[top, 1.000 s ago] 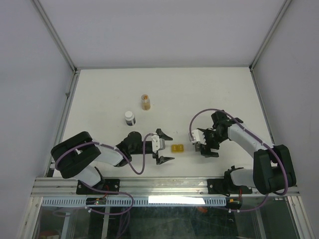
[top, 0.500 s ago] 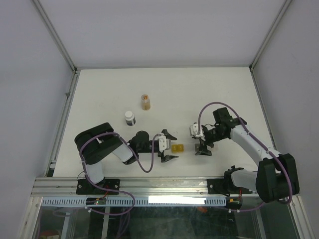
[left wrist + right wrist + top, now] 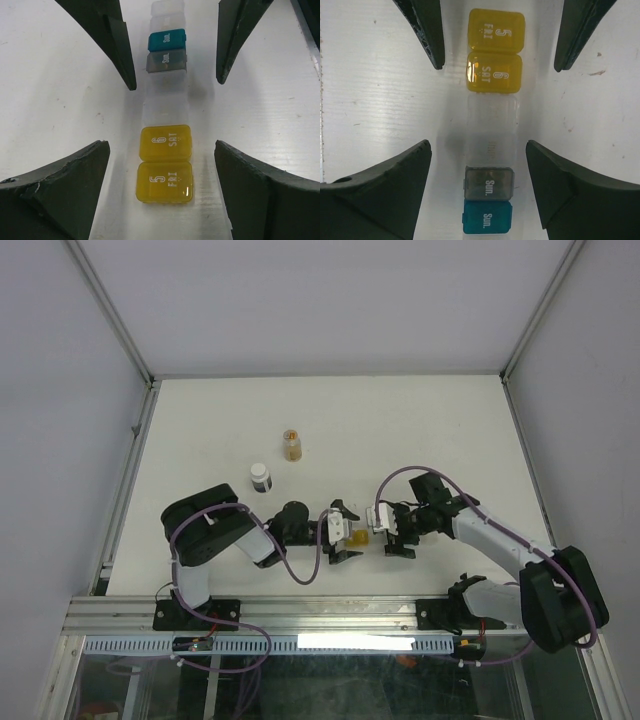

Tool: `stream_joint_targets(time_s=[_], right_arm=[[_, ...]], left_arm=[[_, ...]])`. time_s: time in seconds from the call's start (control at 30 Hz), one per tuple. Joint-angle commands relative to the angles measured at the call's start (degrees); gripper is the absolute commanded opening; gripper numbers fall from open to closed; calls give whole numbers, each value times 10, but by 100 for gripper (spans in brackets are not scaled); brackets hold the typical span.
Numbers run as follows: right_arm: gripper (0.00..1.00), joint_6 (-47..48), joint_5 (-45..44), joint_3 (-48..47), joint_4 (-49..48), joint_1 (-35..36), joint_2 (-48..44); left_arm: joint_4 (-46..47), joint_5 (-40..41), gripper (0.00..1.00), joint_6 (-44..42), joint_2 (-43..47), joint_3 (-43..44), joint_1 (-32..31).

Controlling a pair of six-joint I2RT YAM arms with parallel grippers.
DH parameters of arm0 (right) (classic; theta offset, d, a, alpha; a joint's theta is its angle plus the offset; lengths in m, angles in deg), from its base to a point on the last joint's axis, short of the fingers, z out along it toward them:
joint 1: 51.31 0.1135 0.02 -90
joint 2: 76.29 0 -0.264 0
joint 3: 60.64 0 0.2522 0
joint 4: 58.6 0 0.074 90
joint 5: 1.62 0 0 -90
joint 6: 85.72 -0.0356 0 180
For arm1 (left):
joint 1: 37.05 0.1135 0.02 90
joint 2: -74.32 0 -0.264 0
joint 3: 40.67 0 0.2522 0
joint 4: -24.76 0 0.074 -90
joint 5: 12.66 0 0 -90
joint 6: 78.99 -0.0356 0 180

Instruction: Sort the pills into containers

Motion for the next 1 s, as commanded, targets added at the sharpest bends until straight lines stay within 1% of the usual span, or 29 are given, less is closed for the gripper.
stream_joint_targets(time_s=[0.0,0.17,0.37,0.53,0.77,0.83,0.93,0.97], right_arm=[[78,-15,-12,11,-47,2,-3],[74,-17,-12,11,-57,3,3],[69,-17,-8,11,-60,2,12],[62,-15,-10,10,-57,3,17],[53,-19,-19,9,-60,3,26],[49,-21,-19,8,-60,2,26],[43,-29,-18,3,-59,2,28],[39,-31,-16,1,-57,2,29]], left_arm=[[-11,-2,88,-21,-13,25,-4],[-22,-9,86,-19,-21,35,-4],[-70,-23,73,-20,-27,60,-4],[-81,-35,62,-23,-30,65,-4],[-95,-39,56,-26,-32,69,-4],[-99,-41,50,-26,-32,71,-4],[-103,-42,43,-27,-32,72,-4],[-103,-43,38,-28,-32,72,-3]])
